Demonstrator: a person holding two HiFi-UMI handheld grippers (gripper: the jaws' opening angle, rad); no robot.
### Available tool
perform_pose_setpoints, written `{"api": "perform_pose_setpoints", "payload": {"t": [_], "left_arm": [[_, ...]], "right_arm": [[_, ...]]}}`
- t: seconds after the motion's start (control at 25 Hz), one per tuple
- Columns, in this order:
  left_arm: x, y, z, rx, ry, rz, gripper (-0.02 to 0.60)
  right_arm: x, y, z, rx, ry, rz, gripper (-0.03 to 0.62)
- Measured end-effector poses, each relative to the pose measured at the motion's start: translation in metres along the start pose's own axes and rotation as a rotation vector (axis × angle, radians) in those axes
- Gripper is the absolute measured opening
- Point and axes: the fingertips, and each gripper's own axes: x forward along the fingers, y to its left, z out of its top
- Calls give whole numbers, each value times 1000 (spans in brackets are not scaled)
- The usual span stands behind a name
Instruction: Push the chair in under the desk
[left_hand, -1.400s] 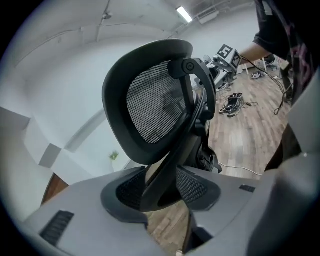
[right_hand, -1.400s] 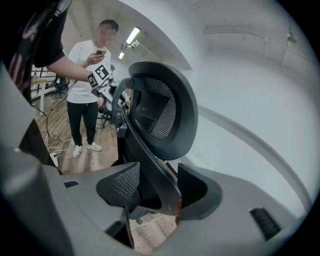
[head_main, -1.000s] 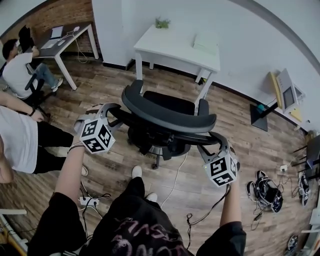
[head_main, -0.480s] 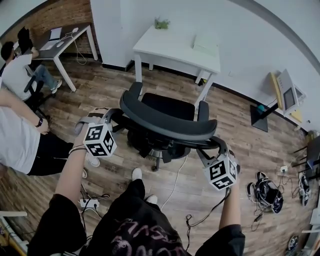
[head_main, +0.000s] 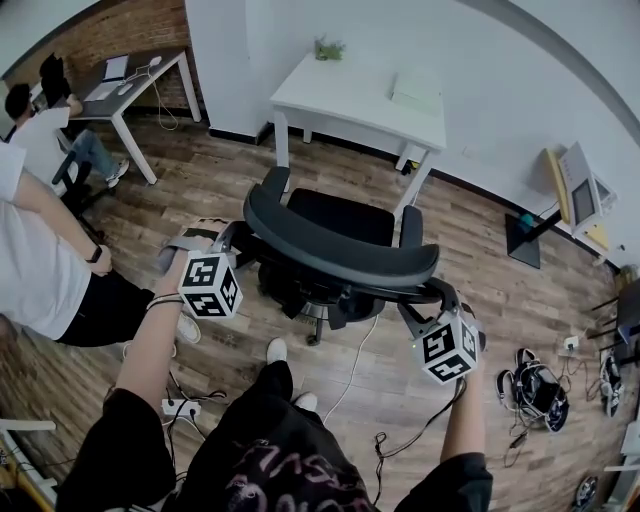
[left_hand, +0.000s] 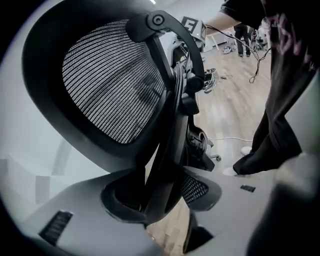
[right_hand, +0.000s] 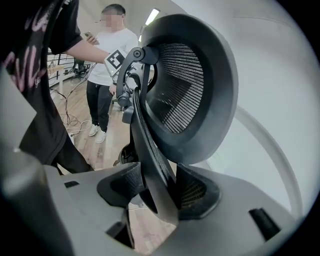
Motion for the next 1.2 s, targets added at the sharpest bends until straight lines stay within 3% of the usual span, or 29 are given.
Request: {"api": "perform_pose_setpoints", "payload": {"t": [0.8,1.2], "left_arm": [[4,2,-1,-36,-26,-7,213],[26,35,-1,-37,-35,2,213]], "right_arm": [[7,-3,-1,33,2,31,238],[30,-36,3,38,16,41,239]]}}
